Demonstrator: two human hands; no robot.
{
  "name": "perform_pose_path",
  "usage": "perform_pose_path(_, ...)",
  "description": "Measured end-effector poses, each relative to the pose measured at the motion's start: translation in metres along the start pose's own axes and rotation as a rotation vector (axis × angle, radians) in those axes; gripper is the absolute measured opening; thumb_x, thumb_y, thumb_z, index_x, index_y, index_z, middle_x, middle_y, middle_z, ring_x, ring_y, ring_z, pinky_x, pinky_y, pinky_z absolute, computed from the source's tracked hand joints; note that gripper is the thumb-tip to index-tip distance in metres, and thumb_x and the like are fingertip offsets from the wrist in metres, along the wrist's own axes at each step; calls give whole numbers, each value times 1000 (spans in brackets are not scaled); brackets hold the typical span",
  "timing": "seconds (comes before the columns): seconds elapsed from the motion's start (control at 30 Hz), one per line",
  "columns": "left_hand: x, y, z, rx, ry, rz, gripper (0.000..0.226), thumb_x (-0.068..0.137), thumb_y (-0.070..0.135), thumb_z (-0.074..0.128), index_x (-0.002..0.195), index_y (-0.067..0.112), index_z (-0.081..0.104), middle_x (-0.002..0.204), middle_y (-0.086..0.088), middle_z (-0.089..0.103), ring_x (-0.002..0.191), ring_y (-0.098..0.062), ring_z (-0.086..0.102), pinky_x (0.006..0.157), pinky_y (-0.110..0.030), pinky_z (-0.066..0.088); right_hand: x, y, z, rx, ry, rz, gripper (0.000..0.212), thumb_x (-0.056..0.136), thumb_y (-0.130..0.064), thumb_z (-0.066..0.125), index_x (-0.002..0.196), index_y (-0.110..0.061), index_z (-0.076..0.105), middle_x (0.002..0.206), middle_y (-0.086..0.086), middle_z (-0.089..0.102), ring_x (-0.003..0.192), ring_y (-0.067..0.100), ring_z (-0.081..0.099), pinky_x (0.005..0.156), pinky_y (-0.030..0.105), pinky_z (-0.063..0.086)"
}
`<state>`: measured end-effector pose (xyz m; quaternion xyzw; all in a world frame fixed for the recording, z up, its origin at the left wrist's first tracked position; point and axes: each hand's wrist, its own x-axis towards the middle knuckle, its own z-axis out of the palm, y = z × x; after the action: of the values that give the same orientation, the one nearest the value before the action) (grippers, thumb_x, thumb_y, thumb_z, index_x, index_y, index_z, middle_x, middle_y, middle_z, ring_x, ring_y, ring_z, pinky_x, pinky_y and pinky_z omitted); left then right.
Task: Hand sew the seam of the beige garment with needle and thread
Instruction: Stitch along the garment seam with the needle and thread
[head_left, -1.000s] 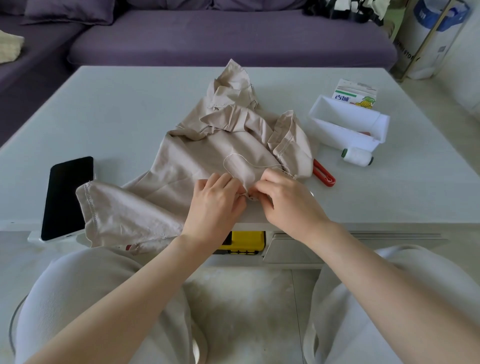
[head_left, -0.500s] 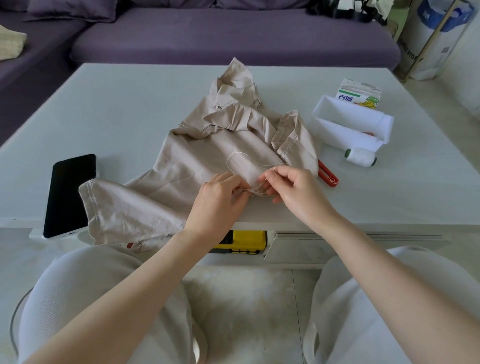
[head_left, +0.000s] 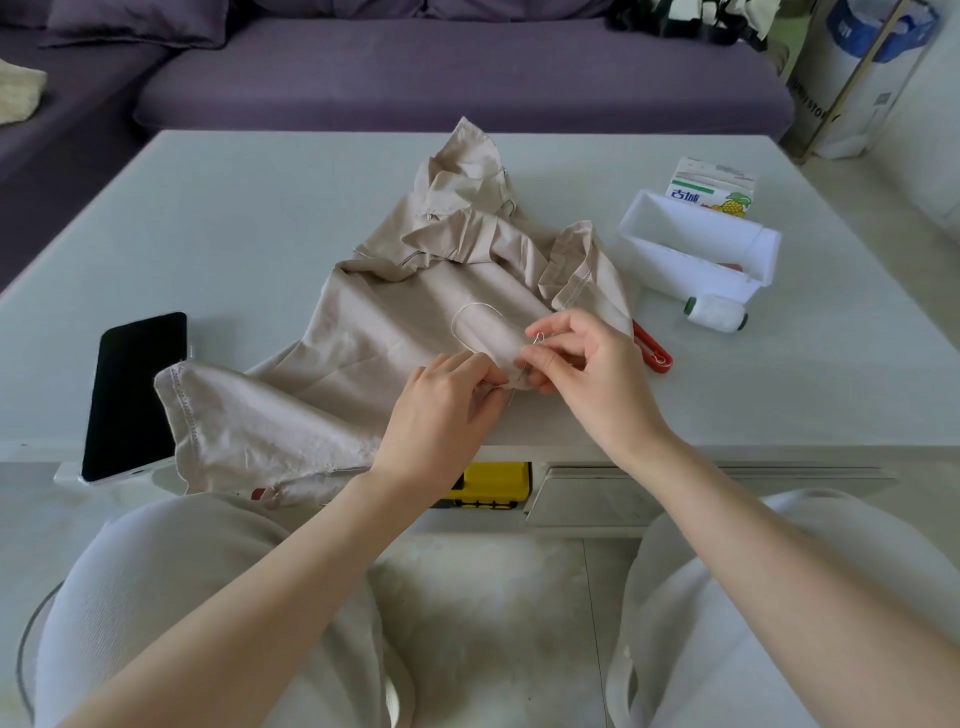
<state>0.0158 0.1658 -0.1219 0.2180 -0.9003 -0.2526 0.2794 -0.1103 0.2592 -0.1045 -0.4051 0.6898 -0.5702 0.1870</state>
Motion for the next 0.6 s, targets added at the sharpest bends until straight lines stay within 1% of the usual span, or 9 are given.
perform_pose_path(0.07,1,0,-1,-6,-3,-2,5,85,8,62,82,12,62,74,10,53,73,-14,49,68,-27,36,-1,2,1,-72,-30,-49,2,90,-9,63,91,-10,64,72,-11,69,60,2,63,64,13,48)
perform_pose_path(0.17,2,0,-2,-18,-9,2,6,85,9,60,84,13,63,76,9,56,75,-13,50,70,-30,41,-4,6,2,-178,-41,-128,8,91,-9,61,91,-8,69,73,-14,66,62,4,62,64,13,48)
perform_pose_path(0.27,0,1,-2,-38,-1,-8,9,85,7,59,83,16,63,74,16,50,73,-9,47,66,-24,37,-3,10,3,-264,-39,-203,10,88,-8,65,93,-8,73,78,-12,66,73,1,62,69,11,46)
perform_pose_path(0.3,0,1,-2,-40,1,-15,9,86,7,60,82,15,62,73,18,48,73,-9,46,65,-23,34,-2,12,3,-308,-49,-240,10,87,-8,66,93,-9,74,80,-9,67,75,4,62,69,14,47)
perform_pose_path(0.37,0,1,-1,-35,4,-27,6,86,8,60,82,12,62,71,17,47,72,-11,46,64,-24,33,-2,18,3,-413,-77,-305,12,88,-14,64,92,-9,74,82,-2,66,76,11,60,68,26,49)
perform_pose_path(0.43,0,1,-1,-38,1,-44,5,87,8,59,85,12,62,70,17,47,71,-12,46,62,-26,35,-2,22,2,-485,-90,-329,26,91,-27,56,89,-8,74,87,-2,64,80,13,58,68,32,50)
perform_pose_path(0.5,1,-1,-1,-49,-7,-74,5,88,11,59,88,14,62,72,15,49,72,-13,47,62,-31,41,-2,22,2,-514,-97,-340,40,91,-37,46,88,-7,73,92,-3,64,86,15,59,71,34,51)
perform_pose_path(0.53,1,-2,-1,-60,-9,-90,5,89,12,59,89,15,63,73,13,51,73,-13,48,62,-33,44,-2,21,2,-515,-103,-342,43,91,-38,43,89,-7,74,95,-3,65,89,16,60,74,34,51)
perform_pose_path(0.6,1,-3,-1,-97,-12,-124,4,89,14,60,89,16,63,75,7,57,74,-15,52,65,-39,48,-3,20,1,-510,-123,-354,42,92,-36,42,95,-7,73,100,-2,66,95,17,60,78,34,51)
